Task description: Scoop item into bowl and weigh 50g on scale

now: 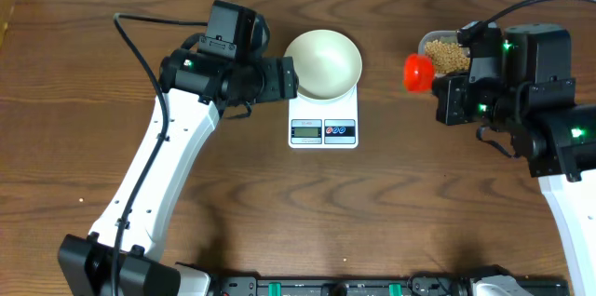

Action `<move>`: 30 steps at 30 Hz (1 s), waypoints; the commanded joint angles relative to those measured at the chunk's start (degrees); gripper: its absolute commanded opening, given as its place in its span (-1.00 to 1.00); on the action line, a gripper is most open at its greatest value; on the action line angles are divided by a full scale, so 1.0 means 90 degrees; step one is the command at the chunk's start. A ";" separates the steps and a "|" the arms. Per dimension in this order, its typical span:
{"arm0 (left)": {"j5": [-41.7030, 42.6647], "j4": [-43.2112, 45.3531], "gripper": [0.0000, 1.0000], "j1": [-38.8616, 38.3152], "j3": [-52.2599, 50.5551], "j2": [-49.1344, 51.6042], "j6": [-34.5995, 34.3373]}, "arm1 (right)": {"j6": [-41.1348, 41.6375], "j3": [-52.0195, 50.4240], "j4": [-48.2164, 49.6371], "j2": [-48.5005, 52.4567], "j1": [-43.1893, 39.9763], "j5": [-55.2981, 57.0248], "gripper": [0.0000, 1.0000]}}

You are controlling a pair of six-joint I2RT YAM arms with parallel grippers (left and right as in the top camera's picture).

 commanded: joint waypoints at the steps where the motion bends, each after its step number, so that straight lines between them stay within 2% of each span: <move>1: 0.0129 -0.0063 0.79 0.0029 -0.0039 0.0034 0.0741 | -0.0136 0.0121 -0.0138 -0.0049 -0.0017 0.0607 -0.98; 6: 0.0126 -0.0070 0.80 0.0027 -0.0039 0.0034 0.0821 | -0.0136 0.0121 -0.0408 -0.0051 -0.0209 0.0993 -0.98; 16: 0.0104 -0.0097 0.79 0.0017 -0.0039 0.0034 0.0899 | -0.0542 0.0121 0.0151 0.0097 -0.0690 0.0952 -0.98; 19: 0.0107 -0.0112 0.67 0.0017 -0.0039 0.0034 0.1066 | -0.0542 0.0121 0.0165 0.0228 -0.0690 0.0952 -0.98; 27: 0.0107 -0.0403 0.15 -0.0328 -0.0197 0.0034 0.1141 | -0.0493 0.0121 0.0396 0.0306 -0.1047 0.0799 -0.98; 30: 0.0087 -0.0345 0.07 -0.0665 -0.0495 0.0034 0.1042 | -0.0495 0.0121 0.0454 0.0306 -0.1319 0.0486 -0.98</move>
